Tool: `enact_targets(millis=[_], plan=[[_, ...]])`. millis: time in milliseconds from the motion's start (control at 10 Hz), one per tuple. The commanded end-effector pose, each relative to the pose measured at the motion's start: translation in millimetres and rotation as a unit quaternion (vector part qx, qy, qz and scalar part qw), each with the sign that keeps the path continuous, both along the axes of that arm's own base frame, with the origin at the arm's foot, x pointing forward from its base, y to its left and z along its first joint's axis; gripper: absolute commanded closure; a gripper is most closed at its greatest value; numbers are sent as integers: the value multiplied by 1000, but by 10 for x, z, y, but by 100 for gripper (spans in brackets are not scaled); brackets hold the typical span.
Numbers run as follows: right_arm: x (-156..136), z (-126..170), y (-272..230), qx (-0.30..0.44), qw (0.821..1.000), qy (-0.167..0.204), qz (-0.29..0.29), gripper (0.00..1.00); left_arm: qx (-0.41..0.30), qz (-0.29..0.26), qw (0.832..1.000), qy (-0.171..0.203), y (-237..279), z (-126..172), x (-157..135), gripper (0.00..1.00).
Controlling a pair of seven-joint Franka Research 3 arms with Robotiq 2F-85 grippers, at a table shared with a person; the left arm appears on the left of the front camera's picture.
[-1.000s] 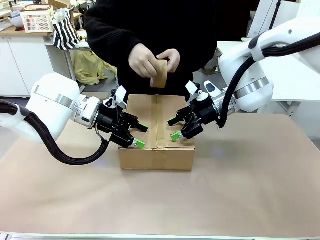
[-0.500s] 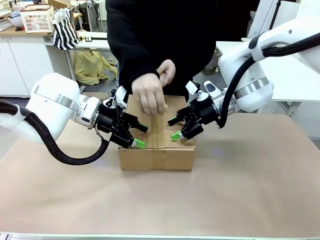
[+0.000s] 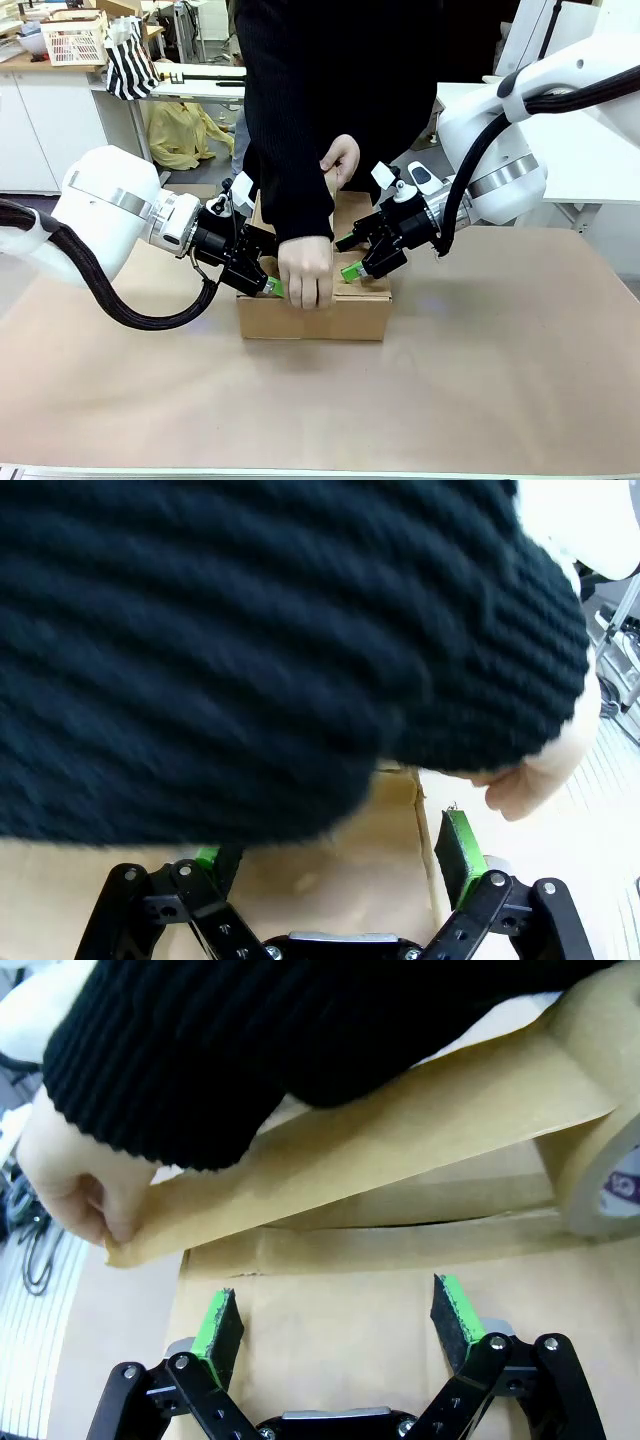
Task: Pack the gift set into the box.
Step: Press and hold the closed box until the human finishes sealing it.
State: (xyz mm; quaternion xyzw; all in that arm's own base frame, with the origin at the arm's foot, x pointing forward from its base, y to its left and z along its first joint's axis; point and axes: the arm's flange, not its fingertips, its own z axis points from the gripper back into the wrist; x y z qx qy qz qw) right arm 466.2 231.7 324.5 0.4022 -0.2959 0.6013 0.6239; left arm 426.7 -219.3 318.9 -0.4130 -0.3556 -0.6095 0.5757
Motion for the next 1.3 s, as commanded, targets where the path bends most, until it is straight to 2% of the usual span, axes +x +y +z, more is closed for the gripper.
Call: enact_targets(millis=[0, 1200], plan=[[-8, -29, -18, -2, 1000, 2, 0, 0, 0, -1, 1000, 2, 0, -18, -10, 0], [-8, -29, -18, -2, 1000, 2, 0, 0, 0, -1, 1000, 2, 0, -18, -10, 0]])
